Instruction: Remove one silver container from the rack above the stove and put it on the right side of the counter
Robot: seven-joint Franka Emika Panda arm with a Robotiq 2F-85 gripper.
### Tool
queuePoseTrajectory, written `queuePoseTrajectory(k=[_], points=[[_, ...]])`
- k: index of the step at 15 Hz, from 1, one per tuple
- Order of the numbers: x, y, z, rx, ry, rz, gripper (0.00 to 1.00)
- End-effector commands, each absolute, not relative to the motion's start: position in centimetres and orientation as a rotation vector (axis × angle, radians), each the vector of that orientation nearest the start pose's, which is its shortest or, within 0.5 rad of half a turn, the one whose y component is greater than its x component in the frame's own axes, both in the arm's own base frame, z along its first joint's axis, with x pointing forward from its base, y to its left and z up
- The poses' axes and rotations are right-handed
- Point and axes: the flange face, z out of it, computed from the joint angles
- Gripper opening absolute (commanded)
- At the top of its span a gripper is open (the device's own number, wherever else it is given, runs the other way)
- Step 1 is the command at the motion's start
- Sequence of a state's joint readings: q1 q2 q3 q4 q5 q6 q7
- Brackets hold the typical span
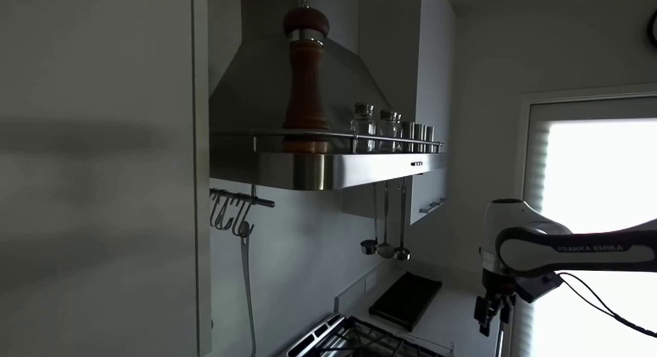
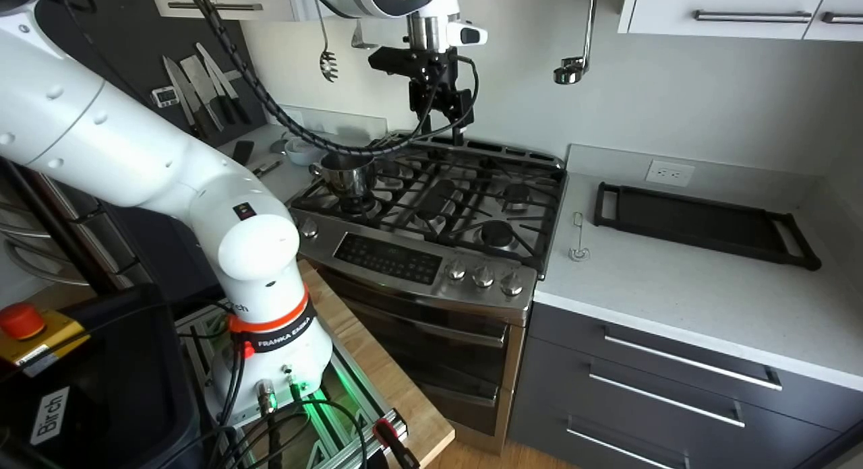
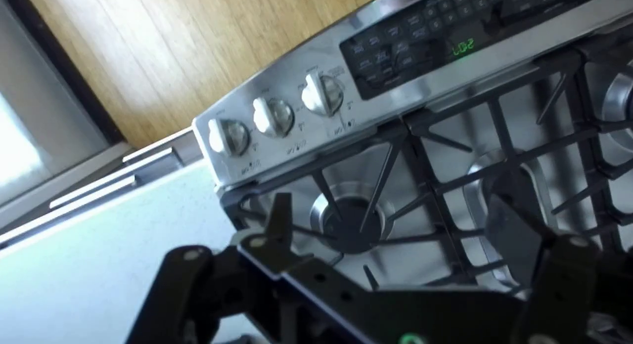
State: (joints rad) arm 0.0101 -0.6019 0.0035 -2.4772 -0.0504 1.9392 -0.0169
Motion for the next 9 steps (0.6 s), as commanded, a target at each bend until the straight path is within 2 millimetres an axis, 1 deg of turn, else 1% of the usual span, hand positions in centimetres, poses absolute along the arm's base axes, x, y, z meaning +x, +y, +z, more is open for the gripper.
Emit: queuePoseTrajectory(k=[1, 3, 9], points=[[37.77, 0.38, 50.86, -3.201, -0.095, -0.147, 1.00], [37.88, 0.65, 51.34, -3.211, -0.112, -0.179, 1.00], [37.87, 0.68, 51.43, -3.215, -0.118, -0.184, 1.00]])
